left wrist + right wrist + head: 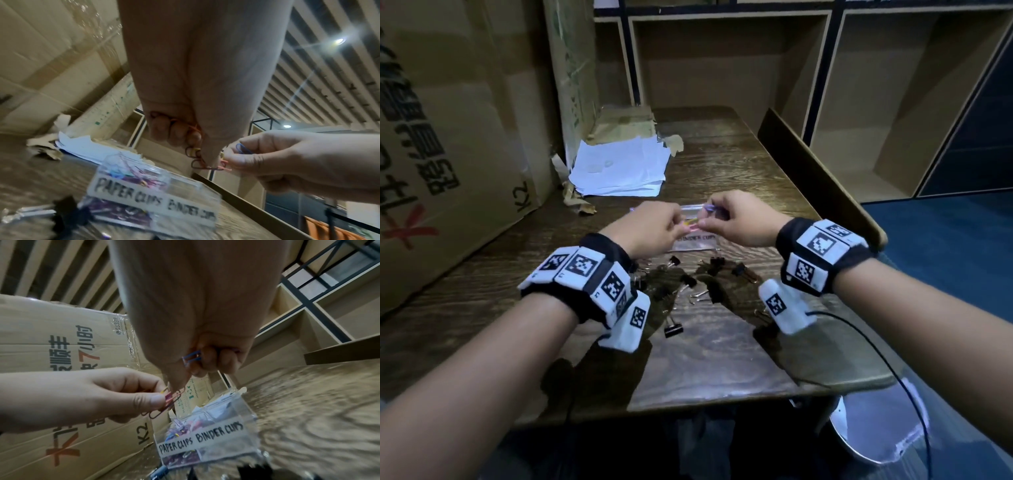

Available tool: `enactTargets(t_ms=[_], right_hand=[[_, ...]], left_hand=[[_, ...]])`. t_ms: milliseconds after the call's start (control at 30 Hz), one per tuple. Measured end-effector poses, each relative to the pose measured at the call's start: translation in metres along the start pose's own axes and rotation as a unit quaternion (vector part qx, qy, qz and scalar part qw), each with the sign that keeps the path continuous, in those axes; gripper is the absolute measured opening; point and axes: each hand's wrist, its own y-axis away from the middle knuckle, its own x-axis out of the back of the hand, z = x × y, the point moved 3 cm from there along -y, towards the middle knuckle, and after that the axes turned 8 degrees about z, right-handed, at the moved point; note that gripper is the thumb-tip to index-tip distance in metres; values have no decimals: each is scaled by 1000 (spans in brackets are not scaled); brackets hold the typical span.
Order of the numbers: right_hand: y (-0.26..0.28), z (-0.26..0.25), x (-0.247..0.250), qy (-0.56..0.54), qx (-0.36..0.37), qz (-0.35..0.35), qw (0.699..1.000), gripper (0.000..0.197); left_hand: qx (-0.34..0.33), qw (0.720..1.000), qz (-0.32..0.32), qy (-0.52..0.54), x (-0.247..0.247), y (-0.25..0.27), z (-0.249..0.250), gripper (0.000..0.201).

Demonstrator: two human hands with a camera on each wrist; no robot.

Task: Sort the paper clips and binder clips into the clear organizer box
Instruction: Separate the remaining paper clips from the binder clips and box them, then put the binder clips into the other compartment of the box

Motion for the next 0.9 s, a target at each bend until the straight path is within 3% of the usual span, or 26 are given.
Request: enactTargets(t_ms=[200,300,367,467,600,700,800,900], right_hand=[[-78,-24,-33,-1,-19,-17,1000,20],[-101,-29,-54,-10,-43,-37,998,29],[-112,-29,-67,-47,-58,-49,996,32],[-118,-29,-84,-137,-74,-100,983,31],[-118,-28,-86,-234,-108,-78,963,28],[-112,-24,-77,-267,-114,-62,955,32],[-101,-12,-62,-250,-115,-9,961,42],[-85,2,-43,-190,-102,6,977,25]], left_hand=[[92,992,77,-24,0,-20,-68,18],[116,990,76,10,-8,-24,-88,20],[132,984,108,45,-8,-26,-95,21],[198,957,152,144,-7,-30,-99,30],[278,895,123,327,-8,-40,-89,69],[277,888,111,351,-8,-43,-71,65],[259,901,98,335,-12,-42,-60,61],[211,937,93,263,-13,-36,-54,51]])
